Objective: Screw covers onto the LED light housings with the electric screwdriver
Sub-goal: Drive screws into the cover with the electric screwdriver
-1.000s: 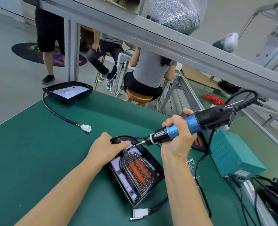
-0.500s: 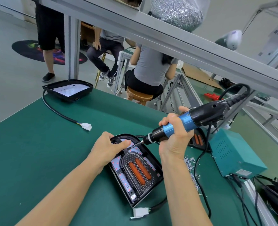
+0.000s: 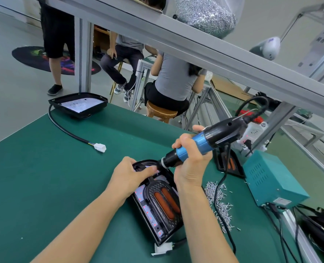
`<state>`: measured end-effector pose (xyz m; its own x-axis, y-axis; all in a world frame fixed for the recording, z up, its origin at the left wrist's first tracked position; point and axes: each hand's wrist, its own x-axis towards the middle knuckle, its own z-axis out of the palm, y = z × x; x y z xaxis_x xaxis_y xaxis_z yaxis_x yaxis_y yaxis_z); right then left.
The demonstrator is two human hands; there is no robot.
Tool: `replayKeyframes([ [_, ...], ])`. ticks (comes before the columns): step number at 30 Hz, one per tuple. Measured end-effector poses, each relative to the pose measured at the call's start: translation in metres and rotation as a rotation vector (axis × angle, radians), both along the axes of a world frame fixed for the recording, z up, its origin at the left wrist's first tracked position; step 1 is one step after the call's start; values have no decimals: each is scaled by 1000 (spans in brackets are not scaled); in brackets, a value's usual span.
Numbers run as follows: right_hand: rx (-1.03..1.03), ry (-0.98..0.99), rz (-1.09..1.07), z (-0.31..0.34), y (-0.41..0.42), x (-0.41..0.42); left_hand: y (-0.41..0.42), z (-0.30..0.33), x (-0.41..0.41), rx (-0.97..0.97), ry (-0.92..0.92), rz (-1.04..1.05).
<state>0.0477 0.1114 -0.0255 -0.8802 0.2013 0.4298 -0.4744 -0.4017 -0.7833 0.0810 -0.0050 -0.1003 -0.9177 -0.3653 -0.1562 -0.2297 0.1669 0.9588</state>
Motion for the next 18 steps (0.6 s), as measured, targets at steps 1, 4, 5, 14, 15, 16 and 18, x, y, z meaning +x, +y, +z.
replayKeyframes([
  [1,-7,6,-12,2,4,-1,-3,0,0,4,-4,2],
  [4,-33,21,-20,9,19,-4,-9,1,-2,7,-24,-17],
  [5,-43,22,-13,10,22,-4,-10,0,-2,7,-25,-23],
  [14,-61,22,16,15,19,-4,-9,3,0,33,-1,-32],
  [15,-54,23,16,14,18,-5,-9,4,1,39,3,-36],
  [16,-49,20,14,14,17,-5,-9,4,0,47,8,-40],
  [18,-43,7,14,11,15,-5,-9,3,0,59,20,-50],
])
